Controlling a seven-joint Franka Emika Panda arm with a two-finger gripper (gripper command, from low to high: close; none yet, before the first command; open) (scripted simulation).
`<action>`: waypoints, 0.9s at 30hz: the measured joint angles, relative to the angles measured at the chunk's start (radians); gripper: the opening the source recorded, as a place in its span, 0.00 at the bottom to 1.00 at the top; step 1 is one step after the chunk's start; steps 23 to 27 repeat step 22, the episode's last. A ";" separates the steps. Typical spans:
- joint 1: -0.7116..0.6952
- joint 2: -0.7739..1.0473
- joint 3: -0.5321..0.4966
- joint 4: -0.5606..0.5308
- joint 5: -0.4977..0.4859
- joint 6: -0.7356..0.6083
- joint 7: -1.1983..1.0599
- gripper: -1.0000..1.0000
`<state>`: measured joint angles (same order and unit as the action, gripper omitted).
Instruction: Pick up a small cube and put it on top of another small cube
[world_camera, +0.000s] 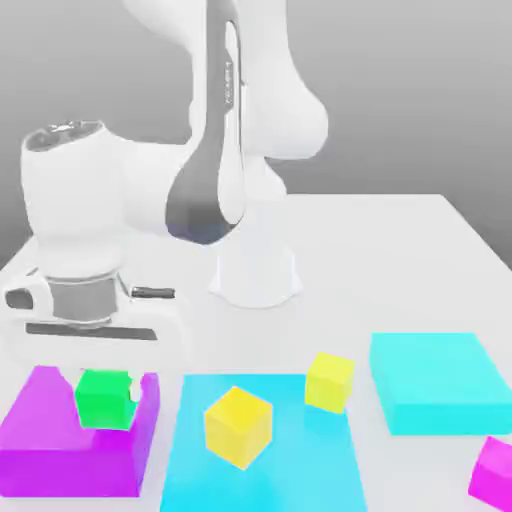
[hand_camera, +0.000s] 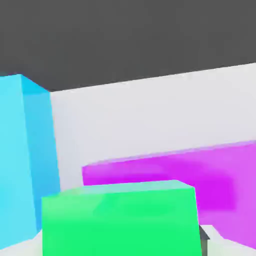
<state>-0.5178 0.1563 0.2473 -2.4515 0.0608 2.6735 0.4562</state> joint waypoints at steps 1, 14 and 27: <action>0.017 0.014 0.017 0.027 -0.007 -0.012 -0.007 0.00; 0.393 0.110 0.237 0.160 -0.225 -0.142 0.133 0.00; 0.604 0.277 0.191 0.224 -0.407 -0.075 0.262 1.00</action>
